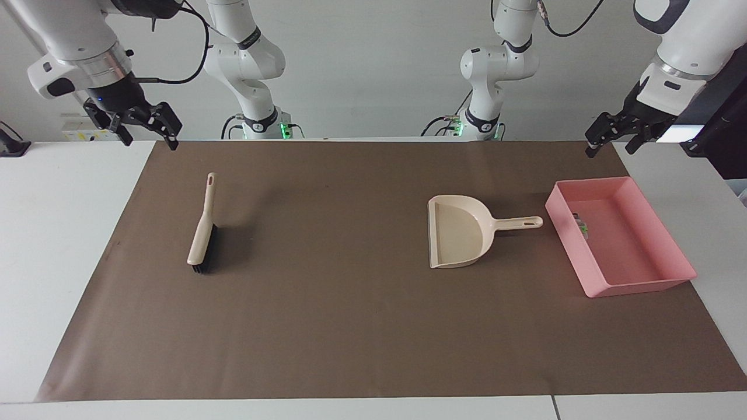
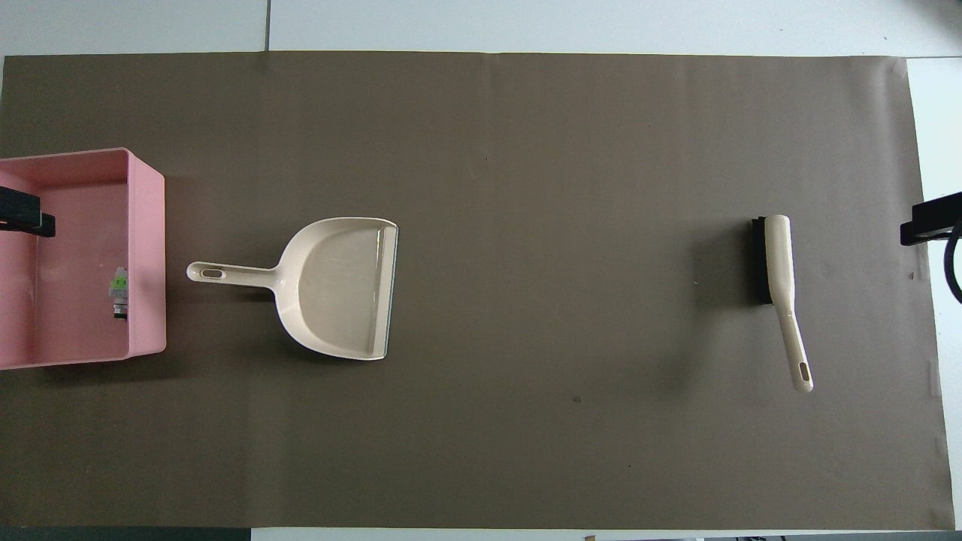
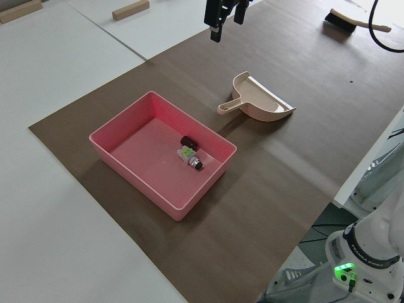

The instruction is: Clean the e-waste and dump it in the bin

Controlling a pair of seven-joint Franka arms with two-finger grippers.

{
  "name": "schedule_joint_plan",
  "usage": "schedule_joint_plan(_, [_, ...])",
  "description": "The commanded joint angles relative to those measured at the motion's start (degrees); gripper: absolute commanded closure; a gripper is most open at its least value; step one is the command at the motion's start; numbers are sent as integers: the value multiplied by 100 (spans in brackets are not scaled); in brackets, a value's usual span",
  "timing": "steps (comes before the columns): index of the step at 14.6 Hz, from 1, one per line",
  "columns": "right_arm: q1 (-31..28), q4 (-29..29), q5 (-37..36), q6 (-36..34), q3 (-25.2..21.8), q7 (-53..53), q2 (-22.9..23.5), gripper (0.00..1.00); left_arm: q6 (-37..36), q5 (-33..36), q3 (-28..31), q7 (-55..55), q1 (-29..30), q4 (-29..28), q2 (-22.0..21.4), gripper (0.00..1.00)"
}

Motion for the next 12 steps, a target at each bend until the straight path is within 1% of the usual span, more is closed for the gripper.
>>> schedule_joint_plan(1, [-96, -25, -20, -79, 87, -87, -55, 1, -130, -81, 29, 208, 41, -45, -64, 2])
schedule_joint_plan(3, [-96, -25, -20, -79, 87, -87, -55, 1, -201, -64, 29, 367, 50, -18, -47, 2])
schedule_joint_plan(12, [-96, -25, -20, -79, 87, -87, -64, 1, -210, -37, 11, 385, 32, -62, -64, 2])
